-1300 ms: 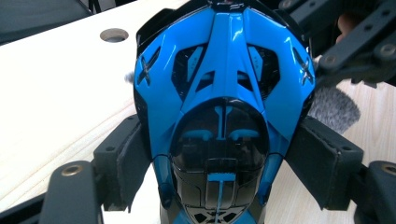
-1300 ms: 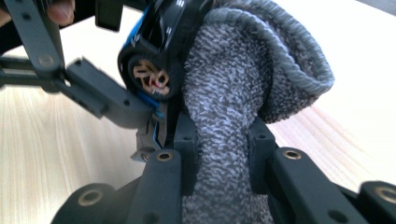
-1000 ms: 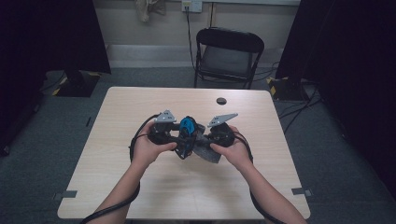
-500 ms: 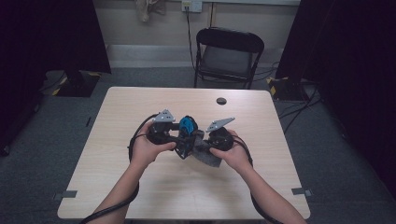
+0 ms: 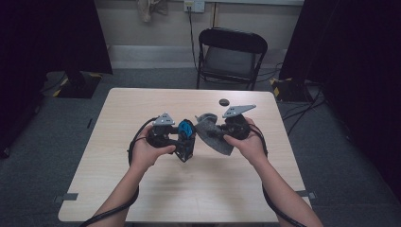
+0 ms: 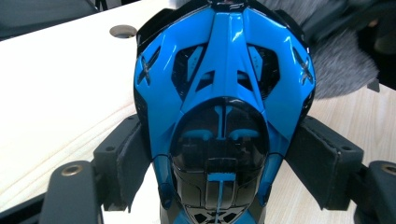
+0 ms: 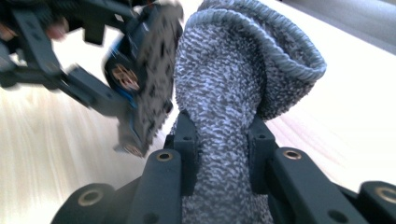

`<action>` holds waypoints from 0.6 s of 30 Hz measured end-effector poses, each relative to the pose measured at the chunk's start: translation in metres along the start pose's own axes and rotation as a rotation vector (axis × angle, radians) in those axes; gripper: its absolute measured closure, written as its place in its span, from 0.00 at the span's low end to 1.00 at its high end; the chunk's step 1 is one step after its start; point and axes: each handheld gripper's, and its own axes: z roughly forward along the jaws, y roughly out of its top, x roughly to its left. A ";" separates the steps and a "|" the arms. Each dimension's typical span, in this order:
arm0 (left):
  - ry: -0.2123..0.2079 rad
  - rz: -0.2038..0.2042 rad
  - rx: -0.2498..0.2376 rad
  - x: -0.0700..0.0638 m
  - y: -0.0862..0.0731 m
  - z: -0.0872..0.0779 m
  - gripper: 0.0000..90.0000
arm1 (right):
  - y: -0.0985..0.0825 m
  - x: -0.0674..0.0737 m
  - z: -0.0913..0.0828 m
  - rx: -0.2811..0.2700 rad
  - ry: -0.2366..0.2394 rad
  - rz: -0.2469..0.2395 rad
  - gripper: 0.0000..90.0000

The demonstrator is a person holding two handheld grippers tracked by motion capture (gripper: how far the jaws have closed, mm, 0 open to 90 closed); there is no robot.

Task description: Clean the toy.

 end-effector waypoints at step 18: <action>-0.004 0.012 -0.014 -0.001 0.006 0.001 0.27 | -0.014 0.018 0.031 0.075 0.054 -0.023 0.81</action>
